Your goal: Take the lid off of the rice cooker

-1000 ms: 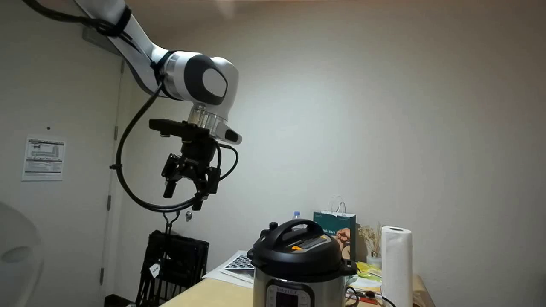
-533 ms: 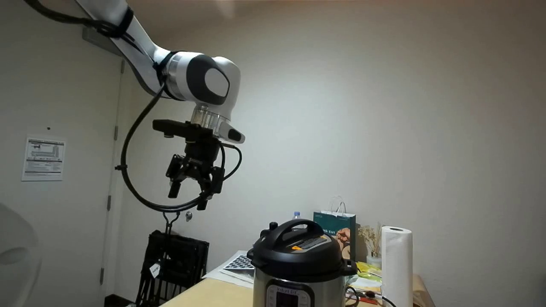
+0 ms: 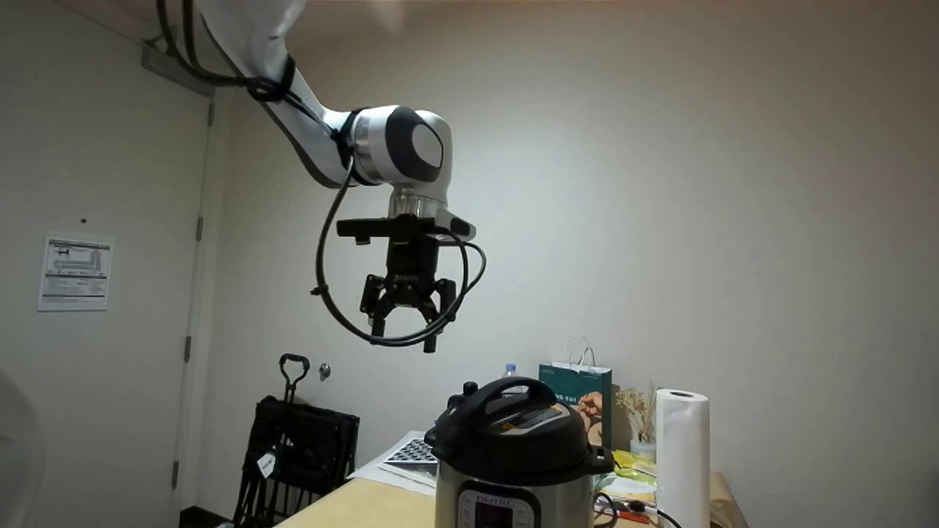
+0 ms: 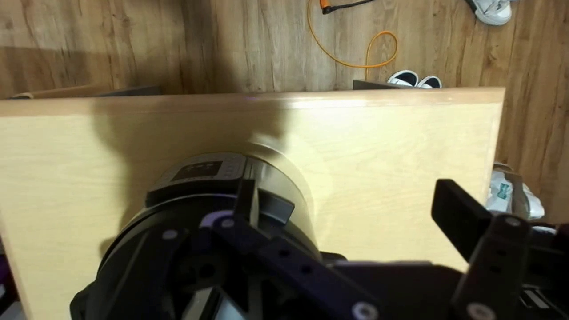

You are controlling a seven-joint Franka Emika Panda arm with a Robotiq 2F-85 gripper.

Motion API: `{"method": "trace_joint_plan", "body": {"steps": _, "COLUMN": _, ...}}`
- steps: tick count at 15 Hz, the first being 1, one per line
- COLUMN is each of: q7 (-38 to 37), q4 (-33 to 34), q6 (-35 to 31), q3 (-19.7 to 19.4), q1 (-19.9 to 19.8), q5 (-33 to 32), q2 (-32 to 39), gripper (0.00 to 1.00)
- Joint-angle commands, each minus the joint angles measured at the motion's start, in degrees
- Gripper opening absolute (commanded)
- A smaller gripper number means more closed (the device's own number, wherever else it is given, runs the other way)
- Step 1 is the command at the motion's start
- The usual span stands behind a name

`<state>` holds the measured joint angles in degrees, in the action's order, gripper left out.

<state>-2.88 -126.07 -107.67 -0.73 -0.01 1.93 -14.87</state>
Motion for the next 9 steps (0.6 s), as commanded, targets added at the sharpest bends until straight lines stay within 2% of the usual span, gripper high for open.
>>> {"method": "trace_joint_plan", "body": {"steps": 1, "q7": 0.05, "q4": 1.87, "q6": 0.2, "q3": -0.05, "q1": -0.43, "q5": -0.3, "q2": 1.76, "gripper": 1.0}}
{"method": "trace_joint_plan", "body": {"steps": 6, "q7": 0.04, "q4": 2.9, "q6": 0.18, "q3": -0.01, "q1": -0.44, "q5": -0.33, "q2": 2.93, "gripper": 1.0}}
{"method": "trace_joint_plan", "body": {"steps": 9, "q7": -4.55, "q4": 7.01, "q6": -1.09, "q3": -0.73, "q1": -1.68, "q5": -0.25, "q2": 7.58, "gripper": 1.0}}
